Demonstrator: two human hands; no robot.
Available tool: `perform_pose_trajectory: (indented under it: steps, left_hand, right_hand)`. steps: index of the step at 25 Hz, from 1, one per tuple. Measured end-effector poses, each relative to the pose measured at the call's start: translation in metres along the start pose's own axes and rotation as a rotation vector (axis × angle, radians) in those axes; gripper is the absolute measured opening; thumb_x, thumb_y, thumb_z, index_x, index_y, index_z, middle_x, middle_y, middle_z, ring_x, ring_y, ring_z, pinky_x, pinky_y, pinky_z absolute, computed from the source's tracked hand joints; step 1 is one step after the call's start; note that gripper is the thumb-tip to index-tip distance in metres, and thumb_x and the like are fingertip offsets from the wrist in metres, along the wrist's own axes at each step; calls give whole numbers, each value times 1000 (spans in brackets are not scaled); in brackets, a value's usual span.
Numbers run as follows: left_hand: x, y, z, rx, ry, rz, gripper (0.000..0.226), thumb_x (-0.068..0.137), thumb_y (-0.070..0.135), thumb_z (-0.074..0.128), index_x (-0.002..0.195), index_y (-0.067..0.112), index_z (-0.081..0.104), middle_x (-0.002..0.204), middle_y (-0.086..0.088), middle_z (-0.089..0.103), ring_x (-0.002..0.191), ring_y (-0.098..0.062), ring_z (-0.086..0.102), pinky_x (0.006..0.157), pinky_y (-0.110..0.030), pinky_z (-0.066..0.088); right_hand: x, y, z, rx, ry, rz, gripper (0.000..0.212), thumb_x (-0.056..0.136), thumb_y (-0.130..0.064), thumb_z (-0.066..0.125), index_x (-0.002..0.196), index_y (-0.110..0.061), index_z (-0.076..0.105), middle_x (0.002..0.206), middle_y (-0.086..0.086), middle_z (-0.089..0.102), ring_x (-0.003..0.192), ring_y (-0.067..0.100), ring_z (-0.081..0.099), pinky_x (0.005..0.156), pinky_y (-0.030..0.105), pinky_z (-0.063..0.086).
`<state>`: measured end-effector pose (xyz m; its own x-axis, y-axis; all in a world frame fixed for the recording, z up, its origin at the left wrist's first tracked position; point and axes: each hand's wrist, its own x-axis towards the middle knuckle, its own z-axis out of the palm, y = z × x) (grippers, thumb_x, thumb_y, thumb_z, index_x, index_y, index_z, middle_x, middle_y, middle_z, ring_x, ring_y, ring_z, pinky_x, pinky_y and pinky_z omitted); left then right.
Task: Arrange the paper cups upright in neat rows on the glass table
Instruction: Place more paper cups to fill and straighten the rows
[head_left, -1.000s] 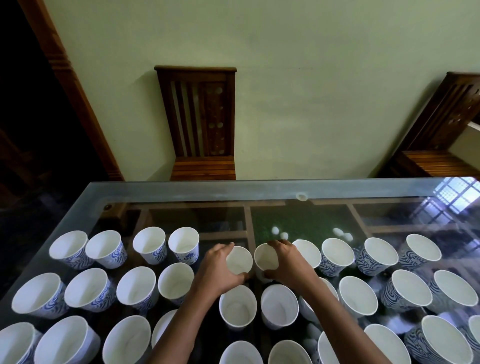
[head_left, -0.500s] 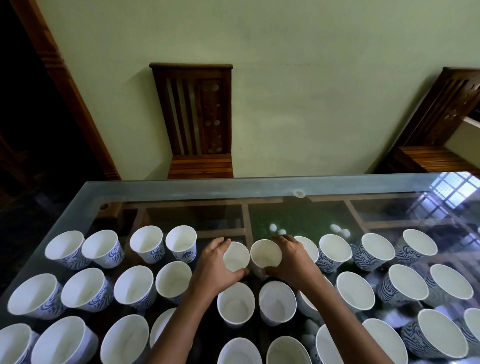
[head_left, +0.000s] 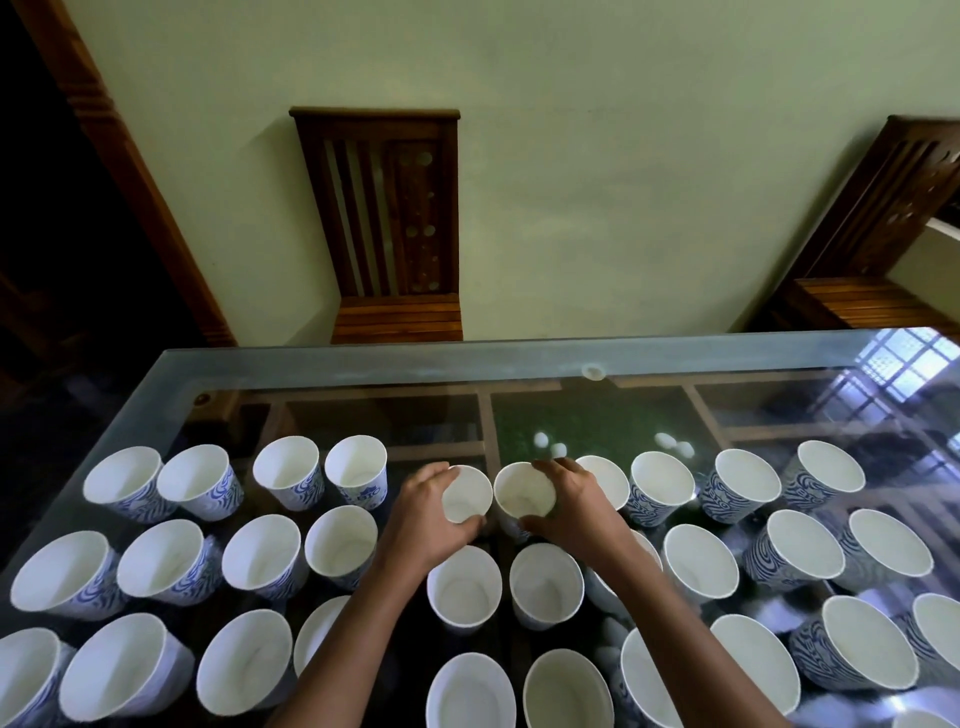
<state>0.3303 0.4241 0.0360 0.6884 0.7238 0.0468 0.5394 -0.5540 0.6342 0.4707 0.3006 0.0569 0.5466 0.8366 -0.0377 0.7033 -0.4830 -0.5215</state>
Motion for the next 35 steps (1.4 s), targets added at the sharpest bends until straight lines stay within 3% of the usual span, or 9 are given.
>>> perform_pose_trajectory:
  steps: [8,12,19,23,28,35]
  left_hand:
    - [-2,3,-3,-23,10,13,70,68,32,77,131,15,50,144,-2,40,130,-18,38,104,-23,28]
    - [-23,7,-12,-3,28,41,69,70,38,75,131,15,50,145,-1,38,131,-17,37,105,-25,29]
    - [-90,10,-14,-63,46,-10,66,60,35,83,117,10,62,128,-5,56,117,-18,53,100,-19,32]
    - [-102,15,-10,-50,-12,-31,65,64,31,80,122,10,58,131,-6,53,120,-21,50,104,-30,37]
    - [-102,13,-11,-38,-7,-65,68,64,32,80,125,13,56,134,-6,50,122,-20,47,102,-27,34]
    - [-95,13,-5,-26,-24,-70,67,63,32,80,123,12,57,130,-6,53,118,-20,50,98,-25,35]
  right_hand:
    - [-4,-4,-2,-3,18,-34,73,71,-24,78,133,-4,45,130,17,48,116,31,48,93,31,37]
    - [-29,-4,-12,75,79,-30,69,71,-24,79,130,-5,50,125,16,52,113,31,52,92,26,37]
    - [-87,-12,-5,31,-90,-74,77,66,-31,81,132,-10,48,137,8,47,123,22,47,100,23,34]
    - [-89,-18,-1,-6,-111,-101,71,73,-20,76,135,-11,44,138,10,46,125,25,44,101,27,35]
    - [-90,-16,4,-70,-100,-78,64,80,-16,68,137,-14,40,144,10,36,131,26,34,102,31,34]
    - [-84,-15,9,-97,-146,-49,67,75,-19,73,134,-12,43,138,12,44,124,30,41,99,34,36]
